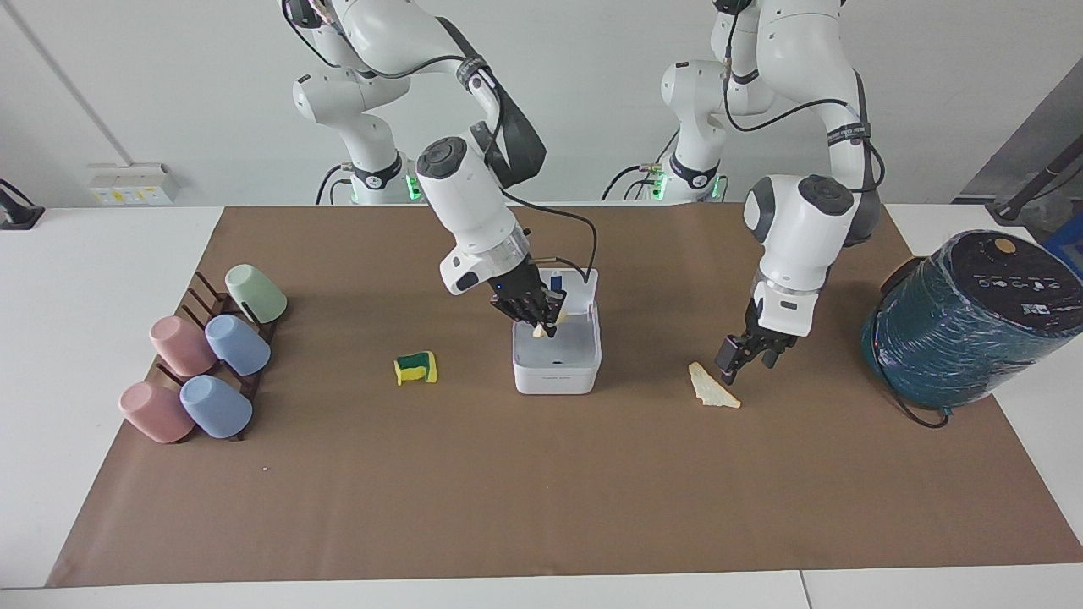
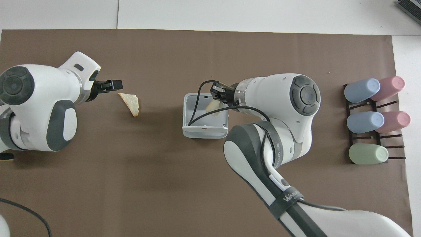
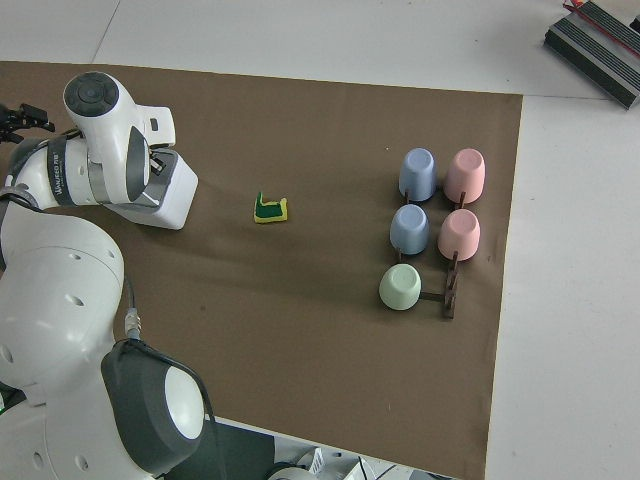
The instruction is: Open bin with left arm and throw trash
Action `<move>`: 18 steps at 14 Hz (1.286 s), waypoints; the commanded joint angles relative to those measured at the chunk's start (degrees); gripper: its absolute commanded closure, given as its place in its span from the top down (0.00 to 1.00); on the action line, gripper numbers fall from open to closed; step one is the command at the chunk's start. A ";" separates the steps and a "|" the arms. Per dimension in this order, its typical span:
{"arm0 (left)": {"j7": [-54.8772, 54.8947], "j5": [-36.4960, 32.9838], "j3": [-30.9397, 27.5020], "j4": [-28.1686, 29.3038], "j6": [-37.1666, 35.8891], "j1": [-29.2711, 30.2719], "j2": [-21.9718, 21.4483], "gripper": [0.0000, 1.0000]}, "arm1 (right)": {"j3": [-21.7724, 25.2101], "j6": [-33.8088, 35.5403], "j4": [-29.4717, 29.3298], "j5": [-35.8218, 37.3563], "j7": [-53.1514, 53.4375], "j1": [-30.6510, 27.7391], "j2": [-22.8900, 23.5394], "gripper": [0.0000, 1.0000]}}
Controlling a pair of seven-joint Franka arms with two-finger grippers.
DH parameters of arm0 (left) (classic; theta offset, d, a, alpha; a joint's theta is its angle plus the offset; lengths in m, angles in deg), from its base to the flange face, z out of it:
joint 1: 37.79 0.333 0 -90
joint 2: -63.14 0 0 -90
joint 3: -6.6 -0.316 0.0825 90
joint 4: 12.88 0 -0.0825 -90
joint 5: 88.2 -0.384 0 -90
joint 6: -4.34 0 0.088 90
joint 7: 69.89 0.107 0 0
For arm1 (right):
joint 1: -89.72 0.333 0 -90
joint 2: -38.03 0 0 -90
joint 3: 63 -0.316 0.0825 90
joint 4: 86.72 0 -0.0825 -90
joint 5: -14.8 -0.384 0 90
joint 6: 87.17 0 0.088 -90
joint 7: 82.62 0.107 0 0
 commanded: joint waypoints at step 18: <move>-17.32 -0.26 -0.22 0.34 9.42 -0.36 8.78 0.09 | 0.54 7.96 6.29 8.79 -37.71 -20.56 -8.89 1.00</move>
